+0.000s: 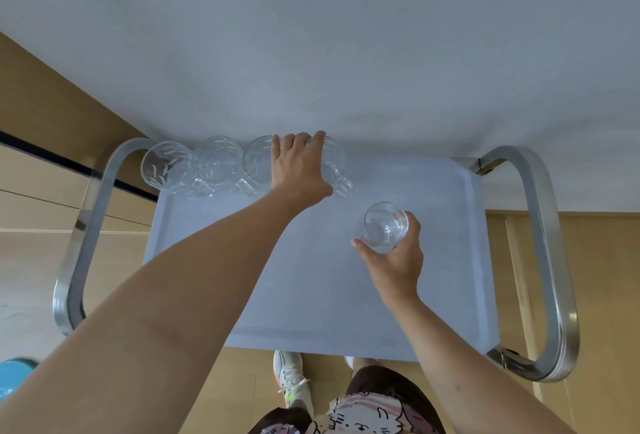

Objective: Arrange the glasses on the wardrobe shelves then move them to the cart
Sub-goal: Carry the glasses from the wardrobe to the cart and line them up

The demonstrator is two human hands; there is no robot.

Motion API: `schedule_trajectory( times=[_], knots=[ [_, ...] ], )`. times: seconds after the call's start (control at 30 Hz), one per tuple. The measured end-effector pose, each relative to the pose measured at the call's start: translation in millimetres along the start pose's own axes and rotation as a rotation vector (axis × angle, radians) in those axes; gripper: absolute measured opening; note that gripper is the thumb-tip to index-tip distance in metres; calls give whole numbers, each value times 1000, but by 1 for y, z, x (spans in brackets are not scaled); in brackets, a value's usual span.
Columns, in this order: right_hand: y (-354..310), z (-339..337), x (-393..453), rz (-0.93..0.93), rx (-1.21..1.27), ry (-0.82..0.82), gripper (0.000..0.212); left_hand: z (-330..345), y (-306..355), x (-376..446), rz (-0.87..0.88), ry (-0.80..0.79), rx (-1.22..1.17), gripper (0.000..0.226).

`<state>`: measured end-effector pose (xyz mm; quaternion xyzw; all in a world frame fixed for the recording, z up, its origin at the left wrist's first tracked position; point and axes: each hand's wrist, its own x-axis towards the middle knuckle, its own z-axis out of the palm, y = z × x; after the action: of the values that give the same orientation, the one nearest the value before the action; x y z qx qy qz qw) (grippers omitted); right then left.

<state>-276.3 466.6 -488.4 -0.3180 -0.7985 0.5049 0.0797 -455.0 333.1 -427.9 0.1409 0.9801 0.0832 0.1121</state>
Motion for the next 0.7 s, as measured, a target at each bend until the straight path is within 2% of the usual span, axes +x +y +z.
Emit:
schedule_trajectory(
  times=[0.1, 0.3, 0.53, 0.7],
  knots=[
    [2, 0, -2, -8, 1, 2, 84, 3, 1, -2, -48, -5, -23, 104],
    [4, 0, -1, -10, 6, -4, 83, 7, -1, -3, -38, -4, 5, 104],
    [1, 0, -1, -21, 35, -5, 81, 10, -4, -10, -31, -63, 63, 119],
    [3, -1, -2, -27, 6, -40, 81, 5, -11, -22, -25, -24, -43, 116]
  ],
)
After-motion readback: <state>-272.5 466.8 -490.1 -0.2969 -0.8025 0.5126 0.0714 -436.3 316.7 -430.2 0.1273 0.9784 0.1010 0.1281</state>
